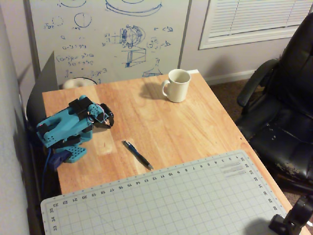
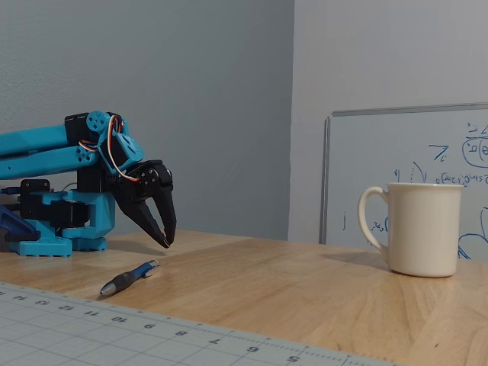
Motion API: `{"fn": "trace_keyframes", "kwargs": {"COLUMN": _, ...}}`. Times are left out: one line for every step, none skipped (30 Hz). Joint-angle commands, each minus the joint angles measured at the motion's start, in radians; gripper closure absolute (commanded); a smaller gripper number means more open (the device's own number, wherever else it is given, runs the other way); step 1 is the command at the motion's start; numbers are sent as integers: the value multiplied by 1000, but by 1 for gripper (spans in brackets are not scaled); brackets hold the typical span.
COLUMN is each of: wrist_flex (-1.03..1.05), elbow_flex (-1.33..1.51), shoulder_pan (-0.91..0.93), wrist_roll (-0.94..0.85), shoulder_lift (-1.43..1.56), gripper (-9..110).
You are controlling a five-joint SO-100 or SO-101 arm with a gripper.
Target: Touch the pen.
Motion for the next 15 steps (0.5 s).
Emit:
{"fn": "trace_keyframes", "kwargs": {"wrist_flex": -15, "elbow_flex": -78, "shoulder_pan": -9, "wrist_roll": -6, "shoulder_lift": 51, "gripper": 101}}
{"fn": "trace_keyframes", "kwargs": {"wrist_flex": -15, "elbow_flex": -107, "shoulder_pan": -9, "wrist_roll": -6, "shoulder_lift": 60, "gripper": 101}}
{"fn": "trace_keyframes", "kwargs": {"wrist_flex": -15, "elbow_flex": -140, "shoulder_pan": -9, "wrist_roll": -6, "shoulder_lift": 60, "gripper": 101}}
{"fn": "trace_keyframes", "kwargs": {"wrist_flex": -15, "elbow_flex": -175, "shoulder_pan": -9, "wrist_roll": -6, "shoulder_lift": 51, "gripper": 101}}
{"fn": "trace_keyframes", "kwargs": {"wrist_flex": -15, "elbow_flex": -210, "shoulder_pan": -9, "wrist_roll": -6, "shoulder_lift": 41, "gripper": 101}}
{"fn": "trace_keyframes", "kwargs": {"wrist_flex": -15, "elbow_flex": -249, "shoulder_pan": -9, "wrist_roll": -6, "shoulder_lift": 31, "gripper": 101}}
{"fn": "trace_keyframes", "kwargs": {"wrist_flex": -15, "elbow_flex": -284, "shoulder_pan": -9, "wrist_roll": -6, "shoulder_lift": 14, "gripper": 101}}
{"fn": "trace_keyframes", "kwargs": {"wrist_flex": -15, "elbow_flex": -319, "shoulder_pan": -9, "wrist_roll": -6, "shoulder_lift": -11, "gripper": 101}}
{"fn": "trace_keyframes", "kwargs": {"wrist_flex": -15, "elbow_flex": -353, "shoulder_pan": -8, "wrist_roll": -6, "shoulder_lift": -44, "gripper": 101}}
{"fn": "trace_keyframes", "kwargs": {"wrist_flex": -15, "elbow_flex": -390, "shoulder_pan": -3, "wrist_roll": -12, "shoulder_lift": -86, "gripper": 101}}
{"fn": "trace_keyframes", "kwargs": {"wrist_flex": -15, "elbow_flex": -430, "shoulder_pan": 0, "wrist_roll": -25, "shoulder_lift": -135, "gripper": 101}}
{"fn": "trace_keyframes", "kwargs": {"wrist_flex": -15, "elbow_flex": -474, "shoulder_pan": 3, "wrist_roll": -41, "shoulder_lift": -193, "gripper": 101}}
{"fn": "trace_keyframes", "kwargs": {"wrist_flex": -15, "elbow_flex": -523, "shoulder_pan": 5, "wrist_roll": -61, "shoulder_lift": -255, "gripper": 101}}
{"fn": "trace_keyframes", "kwargs": {"wrist_flex": -15, "elbow_flex": -575, "shoulder_pan": 8, "wrist_roll": -80, "shoulder_lift": -324, "gripper": 101}}
{"fn": "trace_keyframes", "kwargs": {"wrist_flex": -15, "elbow_flex": -627, "shoulder_pan": 20, "wrist_roll": -98, "shoulder_lift": -394, "gripper": 101}}
